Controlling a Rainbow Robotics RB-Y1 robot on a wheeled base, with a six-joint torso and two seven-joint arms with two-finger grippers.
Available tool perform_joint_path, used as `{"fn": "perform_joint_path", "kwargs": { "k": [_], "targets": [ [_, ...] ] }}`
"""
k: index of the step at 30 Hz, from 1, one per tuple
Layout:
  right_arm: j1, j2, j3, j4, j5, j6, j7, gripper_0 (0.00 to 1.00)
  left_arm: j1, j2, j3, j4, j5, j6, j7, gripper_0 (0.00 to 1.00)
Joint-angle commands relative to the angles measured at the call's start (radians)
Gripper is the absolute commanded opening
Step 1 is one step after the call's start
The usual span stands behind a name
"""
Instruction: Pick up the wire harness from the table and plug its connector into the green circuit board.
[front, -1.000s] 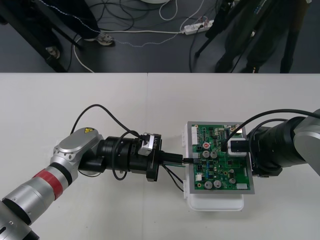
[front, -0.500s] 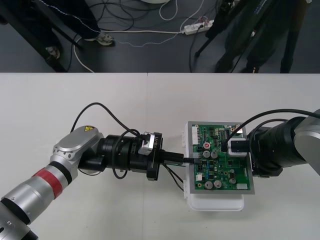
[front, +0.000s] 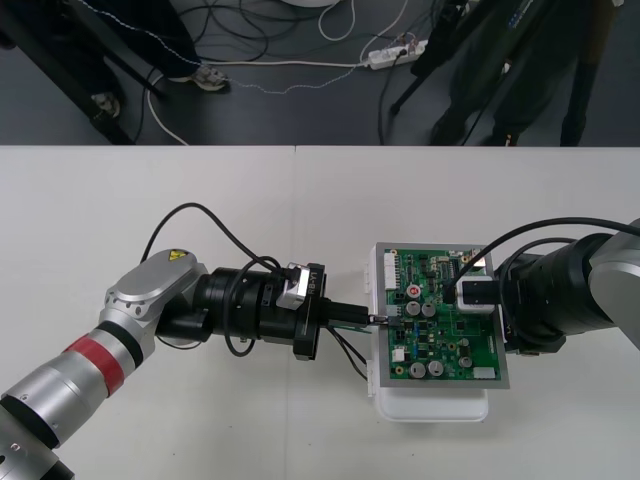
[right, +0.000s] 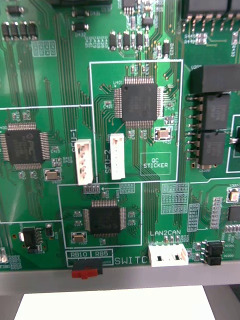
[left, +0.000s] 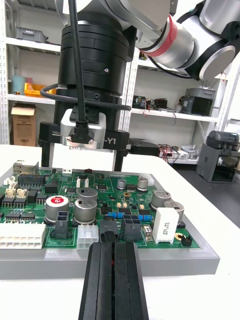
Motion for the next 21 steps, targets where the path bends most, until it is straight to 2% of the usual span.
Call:
{"fn": "perform_joint_path", "kwargs": {
  "k": [1, 21],
  "targets": [
    [0.009, 0.020, -0.021, -0.040, -0.031, 0.000, -0.013, 1.00, 0.003, -0.015, -0.031, -0.058, 0.000, 0.026, -0.039, 0.00],
    [0.009, 0.020, -0.021, -0.040, -0.032, 0.000, -0.010, 1.00, 0.020, -0.022, -0.031, -0.058, -0.003, 0.027, -0.057, 0.00]
  ]
}}
